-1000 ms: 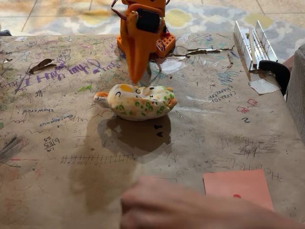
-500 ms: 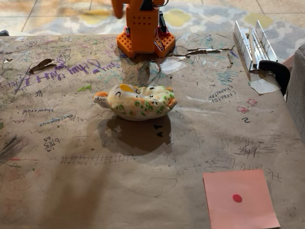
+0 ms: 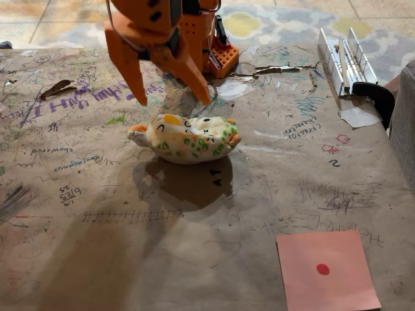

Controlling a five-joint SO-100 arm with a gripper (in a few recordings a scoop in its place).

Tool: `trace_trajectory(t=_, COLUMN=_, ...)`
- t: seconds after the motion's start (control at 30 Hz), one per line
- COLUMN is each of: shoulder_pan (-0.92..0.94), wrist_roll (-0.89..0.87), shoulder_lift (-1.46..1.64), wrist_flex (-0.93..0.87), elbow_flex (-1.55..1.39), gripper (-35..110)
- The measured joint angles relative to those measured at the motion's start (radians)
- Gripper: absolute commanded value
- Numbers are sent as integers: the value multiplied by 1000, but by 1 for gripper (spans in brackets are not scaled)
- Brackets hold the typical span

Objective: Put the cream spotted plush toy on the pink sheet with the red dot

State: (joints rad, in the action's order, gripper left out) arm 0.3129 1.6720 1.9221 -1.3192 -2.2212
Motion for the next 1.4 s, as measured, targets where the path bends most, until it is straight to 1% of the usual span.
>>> trace_trajectory(t=0.17, shoulder_pan=-106, wrist_roll=-60, shoulder_lift=-63, wrist_flex=95, elbow_flex=3, gripper=37)
trace_trajectory(t=0.27, shoulder_pan=-146, wrist_roll=-124, shoulder_lift=-95, wrist_flex=215, elbow_flex=-21, gripper=33)
trace_trajectory(t=0.33, shoulder_pan=-150, wrist_roll=-153, shoulder_lift=-107, wrist_flex=341, elbow_flex=-67, gripper=25)
trace_trajectory(t=0.4, shoulder_pan=-152, wrist_roll=-164, shoulder_lift=-121, wrist_flex=449, elbow_flex=-117, gripper=8)
trace_trajectory(t=0.47, shoulder_pan=-170, wrist_roll=-179, shoulder_lift=-115, wrist_flex=526, elbow_flex=-153, gripper=0)
trace_trajectory(t=0.57, shoulder_pan=-175, wrist_roll=-221, shoulder_lift=-126, wrist_flex=565, elbow_flex=-155, gripper=0)
trace_trajectory(t=0.7, shoulder_pan=-175, wrist_roll=-264, shoulder_lift=-138, wrist_flex=572, elbow_flex=-146, gripper=0)
trace_trajectory(t=0.83, shoulder_pan=-175, wrist_roll=-364, shoulder_lift=-123, wrist_flex=617, elbow_flex=-164, gripper=0)
trace_trajectory(t=1.0, shoulder_pan=-155, wrist_roll=-584, shoulder_lift=78, wrist_flex=808, elbow_flex=-302, gripper=0)
trace_trajectory(t=1.1, shoulder_pan=-112, wrist_roll=-678, shoulder_lift=299, wrist_flex=861, elbow_flex=-311, gripper=0)
trace_trajectory(t=1.17, shoulder_pan=-94, wrist_roll=-724, shoulder_lift=479, wrist_flex=864, elbow_flex=-307, gripper=0)
trace_trajectory(t=1.3, shoulder_pan=-97, wrist_roll=-723, shoulder_lift=798, wrist_flex=861, elbow_flex=-262, gripper=0)
trace_trajectory(t=1.4, shoulder_pan=-124, wrist_roll=-655, shoulder_lift=1042, wrist_flex=908, elbow_flex=-184, gripper=0)
